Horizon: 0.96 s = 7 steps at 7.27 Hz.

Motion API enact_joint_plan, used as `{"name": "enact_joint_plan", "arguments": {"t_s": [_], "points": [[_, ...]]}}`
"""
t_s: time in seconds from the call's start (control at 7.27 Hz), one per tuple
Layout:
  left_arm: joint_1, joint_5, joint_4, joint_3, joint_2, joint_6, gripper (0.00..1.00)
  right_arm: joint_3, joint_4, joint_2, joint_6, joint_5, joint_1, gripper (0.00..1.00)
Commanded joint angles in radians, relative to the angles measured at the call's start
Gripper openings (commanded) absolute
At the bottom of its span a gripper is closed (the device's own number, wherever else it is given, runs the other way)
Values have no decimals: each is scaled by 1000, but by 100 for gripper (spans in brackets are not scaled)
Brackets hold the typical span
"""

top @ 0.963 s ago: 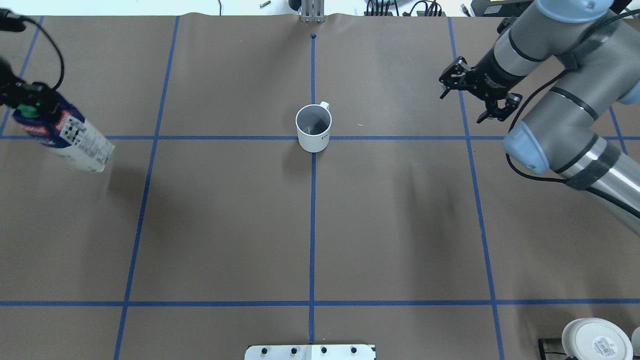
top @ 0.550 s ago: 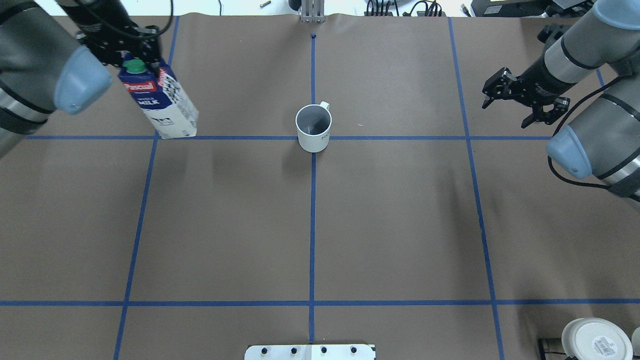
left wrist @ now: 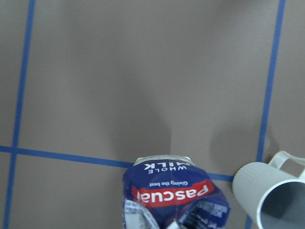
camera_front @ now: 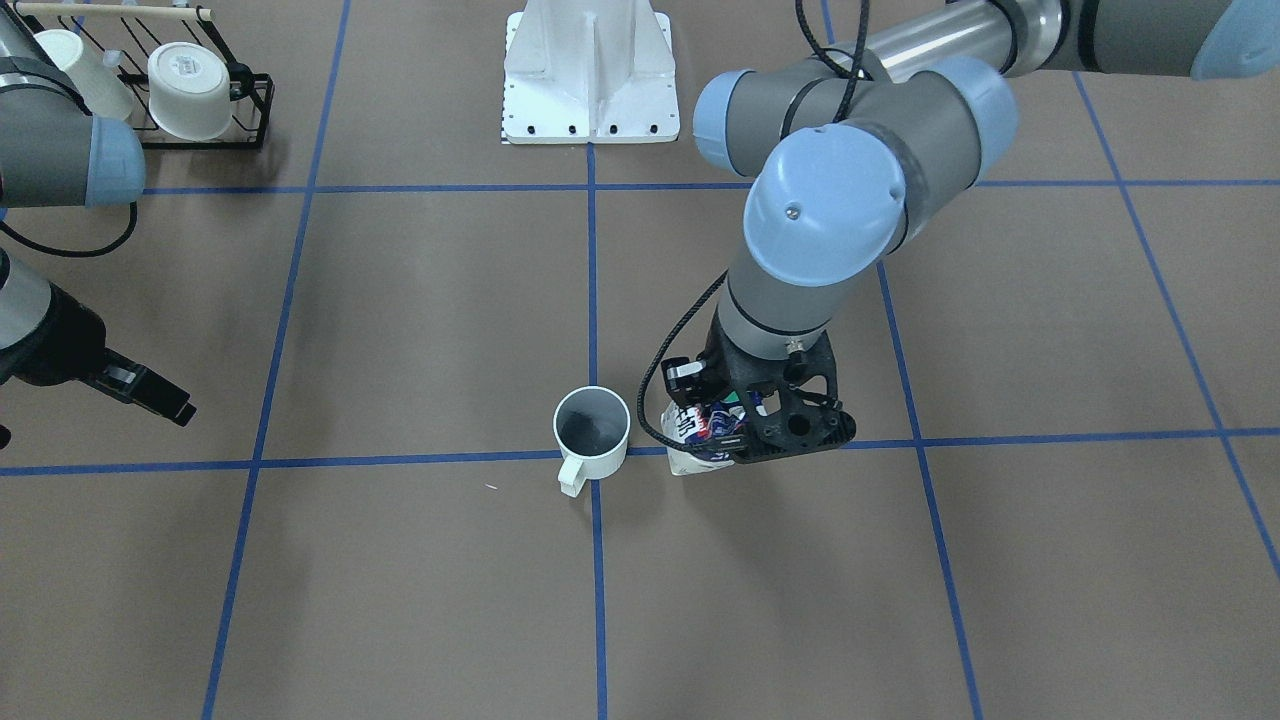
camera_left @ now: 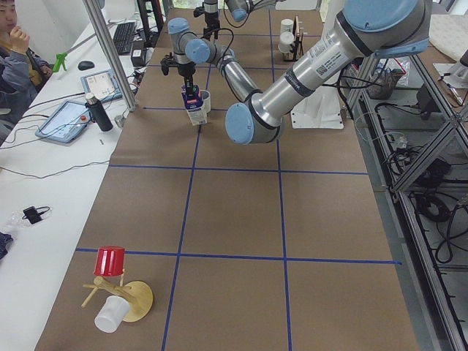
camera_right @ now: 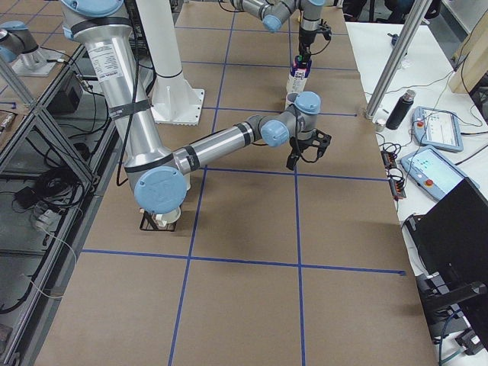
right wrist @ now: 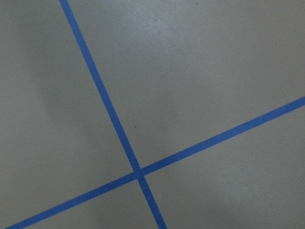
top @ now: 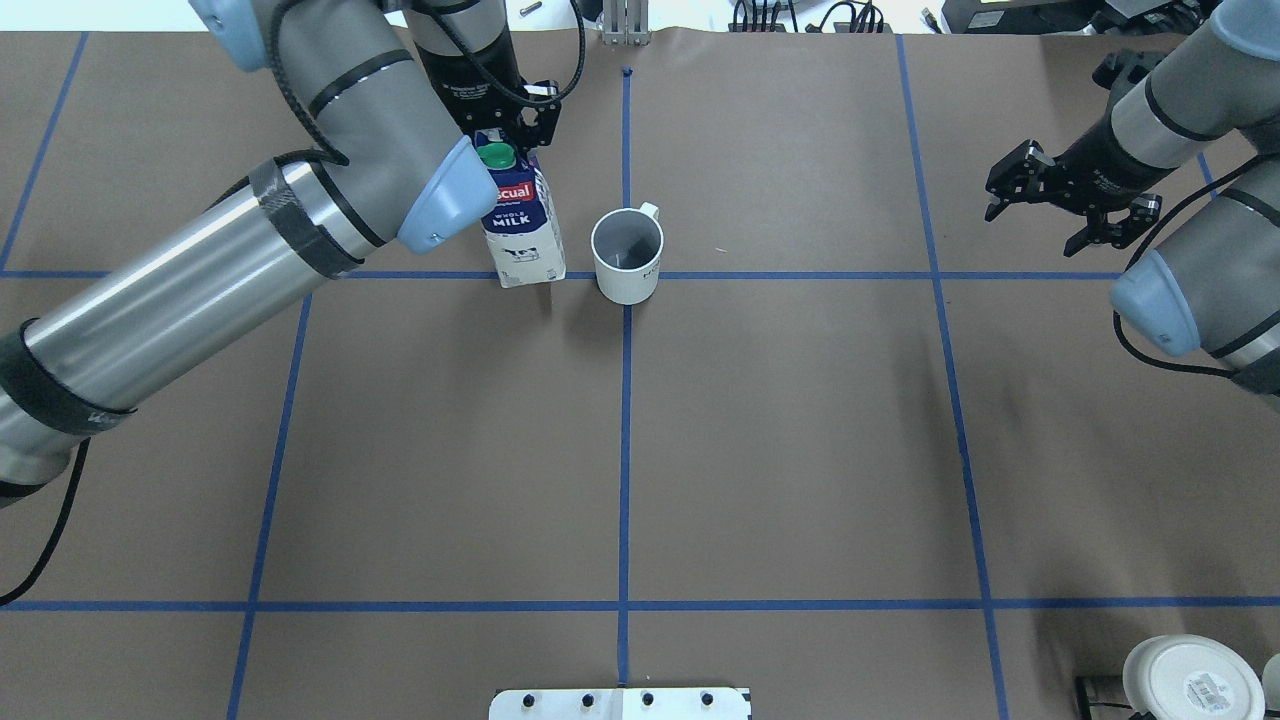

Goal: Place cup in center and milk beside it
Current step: 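Open the left gripper and lift it off the milk carton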

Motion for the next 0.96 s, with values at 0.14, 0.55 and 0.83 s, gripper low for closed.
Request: {"name": "enact_joint_plan", "arguments": {"t_s": [0.14, 0.55, 0.83], "points": [[21, 8, -52, 22, -6, -38, 98, 0, 0, 1, -1, -1, 0, 100], [-52, -4, -37, -253, 198, -9, 98, -18, 2, 13, -1, -6, -5, 100], [-190, -133, -40, -493, 445, 125, 98, -18, 2, 15, -21, -9, -7, 100]]}}
